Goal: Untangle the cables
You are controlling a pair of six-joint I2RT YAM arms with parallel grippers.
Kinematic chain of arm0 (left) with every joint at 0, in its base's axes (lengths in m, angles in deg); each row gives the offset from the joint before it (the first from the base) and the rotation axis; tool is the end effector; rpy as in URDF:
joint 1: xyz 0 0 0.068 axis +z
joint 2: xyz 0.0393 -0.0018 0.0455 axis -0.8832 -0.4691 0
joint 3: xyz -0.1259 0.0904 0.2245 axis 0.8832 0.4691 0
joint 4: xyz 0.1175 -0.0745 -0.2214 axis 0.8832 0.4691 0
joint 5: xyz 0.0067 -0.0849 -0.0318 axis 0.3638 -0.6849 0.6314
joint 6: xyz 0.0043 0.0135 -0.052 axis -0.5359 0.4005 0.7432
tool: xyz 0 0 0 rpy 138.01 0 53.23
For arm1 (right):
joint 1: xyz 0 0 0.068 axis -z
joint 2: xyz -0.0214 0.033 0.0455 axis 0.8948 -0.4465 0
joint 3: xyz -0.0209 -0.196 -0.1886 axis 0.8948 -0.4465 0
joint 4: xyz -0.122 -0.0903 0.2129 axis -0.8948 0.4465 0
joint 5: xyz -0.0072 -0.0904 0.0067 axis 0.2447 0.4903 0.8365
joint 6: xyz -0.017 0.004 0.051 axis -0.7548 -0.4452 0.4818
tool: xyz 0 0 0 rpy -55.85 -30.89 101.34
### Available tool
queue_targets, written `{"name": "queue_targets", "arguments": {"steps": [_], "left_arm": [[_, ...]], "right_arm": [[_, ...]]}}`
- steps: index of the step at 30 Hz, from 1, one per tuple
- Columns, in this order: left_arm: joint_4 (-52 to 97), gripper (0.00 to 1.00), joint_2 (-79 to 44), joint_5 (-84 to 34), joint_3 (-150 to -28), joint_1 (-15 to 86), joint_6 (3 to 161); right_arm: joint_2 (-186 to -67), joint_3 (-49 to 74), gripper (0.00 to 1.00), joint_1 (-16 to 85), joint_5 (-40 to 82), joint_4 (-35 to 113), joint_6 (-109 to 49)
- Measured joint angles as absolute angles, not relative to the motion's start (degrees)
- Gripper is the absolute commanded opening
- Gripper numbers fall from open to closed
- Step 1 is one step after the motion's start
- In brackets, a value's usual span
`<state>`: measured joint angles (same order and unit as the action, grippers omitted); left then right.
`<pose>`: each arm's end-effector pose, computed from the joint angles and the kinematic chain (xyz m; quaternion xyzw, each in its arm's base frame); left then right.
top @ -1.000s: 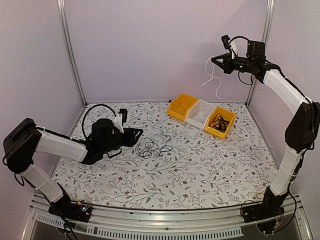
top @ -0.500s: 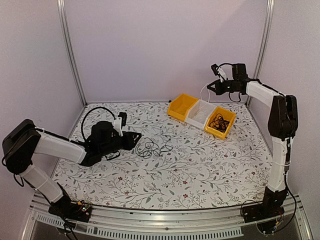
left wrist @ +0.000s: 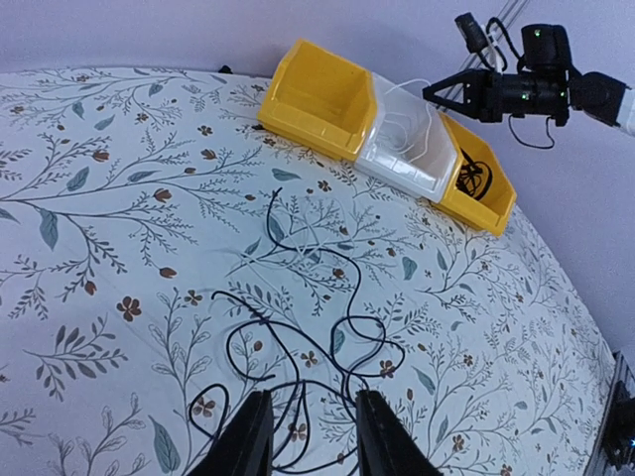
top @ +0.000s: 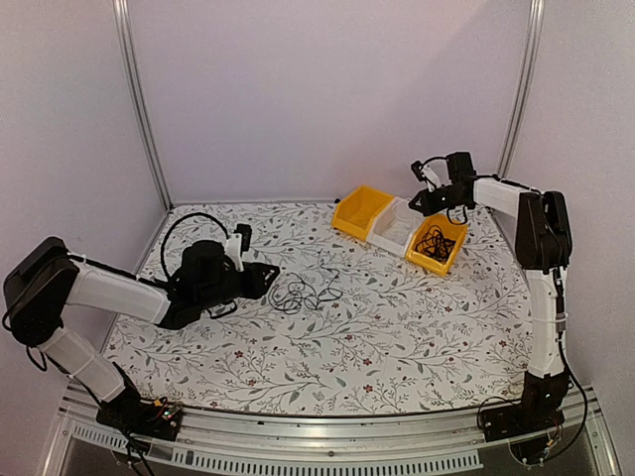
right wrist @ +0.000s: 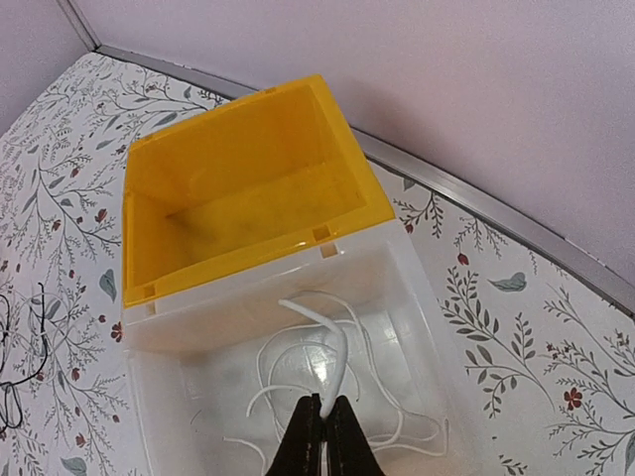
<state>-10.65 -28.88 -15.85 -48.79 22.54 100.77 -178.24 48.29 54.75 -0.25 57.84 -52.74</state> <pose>0.2308 -0.1896 0.1722 0.0636 0.8181 -0.3218 0.4723 0.5196 0.0971 0.2056 -0.2887 0.8393 0.2000 0.4150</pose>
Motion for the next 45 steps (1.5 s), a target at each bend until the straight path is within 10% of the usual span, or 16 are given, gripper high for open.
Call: {"name": "queue_targets", "arguments": {"steps": [5,13,26,45], "left_arm": [[-9.42,0.28,-28.86,-15.61,-49.45,22.54,100.70],[-6.28,0.29,-28.44,-14.37,-50.69,22.56,99.43],[1.66,0.30,-29.23,-13.54,-54.89,24.40,99.04],[16.35,0.27,-52.53,-24.33,-82.38,27.44,104.16]], "right_arm": [[-178.90,48.32,0.43,54.55,2.72,59.72,-52.70],[-172.69,43.94,0.60,54.53,5.43,61.36,-52.83],[-141.87,16.80,0.53,53.50,-4.58,49.29,-52.09],[-150.94,13.54,0.43,35.93,-5.73,49.75,-59.56]]}}
